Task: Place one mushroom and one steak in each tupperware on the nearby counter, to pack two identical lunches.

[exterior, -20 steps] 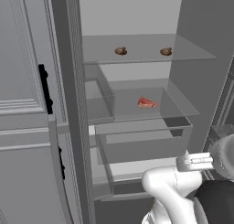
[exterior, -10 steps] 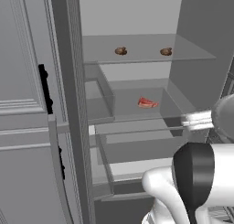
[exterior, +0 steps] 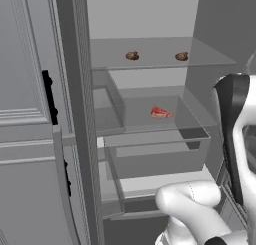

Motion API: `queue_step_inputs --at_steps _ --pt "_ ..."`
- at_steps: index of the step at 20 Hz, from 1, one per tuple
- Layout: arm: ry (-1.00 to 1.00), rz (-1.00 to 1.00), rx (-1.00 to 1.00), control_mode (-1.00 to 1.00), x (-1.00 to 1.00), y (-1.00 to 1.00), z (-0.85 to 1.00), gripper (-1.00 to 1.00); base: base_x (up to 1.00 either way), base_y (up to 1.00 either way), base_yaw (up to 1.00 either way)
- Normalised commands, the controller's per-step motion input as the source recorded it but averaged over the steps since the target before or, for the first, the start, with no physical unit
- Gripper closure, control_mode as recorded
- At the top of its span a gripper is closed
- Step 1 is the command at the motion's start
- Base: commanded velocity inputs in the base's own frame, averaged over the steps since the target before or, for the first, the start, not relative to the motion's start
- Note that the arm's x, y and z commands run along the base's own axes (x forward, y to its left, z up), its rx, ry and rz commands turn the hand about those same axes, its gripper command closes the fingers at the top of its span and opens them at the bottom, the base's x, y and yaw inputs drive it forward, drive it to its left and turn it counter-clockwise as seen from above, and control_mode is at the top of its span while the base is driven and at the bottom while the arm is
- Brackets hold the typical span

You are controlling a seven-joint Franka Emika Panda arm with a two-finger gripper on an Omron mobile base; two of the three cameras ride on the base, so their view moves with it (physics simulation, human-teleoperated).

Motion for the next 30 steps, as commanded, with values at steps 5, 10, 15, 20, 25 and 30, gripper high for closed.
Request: queue_step_inputs --at_steps 5,10,15,20,25,30 --pt "-0.04 0.01 0.15 -1.0 1.0 -0.43 -0.33 -1.0 0.0 0.0 0.0" --pt "-0.1 0.0 0.22 -1.0 1.0 -0.06 -0.07 -1.0 0.0 0.0 0.0" --pt "-0.03 0.0 0.08 -1.0 1.0 0.03 0.43 -1.0 0.0 0.0 0.0" --pt "-0.13 0.02 -0.02 -1.0 0.98 0.2 0.49 -1.0 0.0 0.0 0.0" --pt "0.01 0.08 0.0 -1.0 1.0 0.09 -0.13 -1.0 0.0 0.0 0.0" --pt "0.17 0.17 0.0 -1.0 1.0 0.0 -0.52 -1.0 0.0 0.0 0.0"
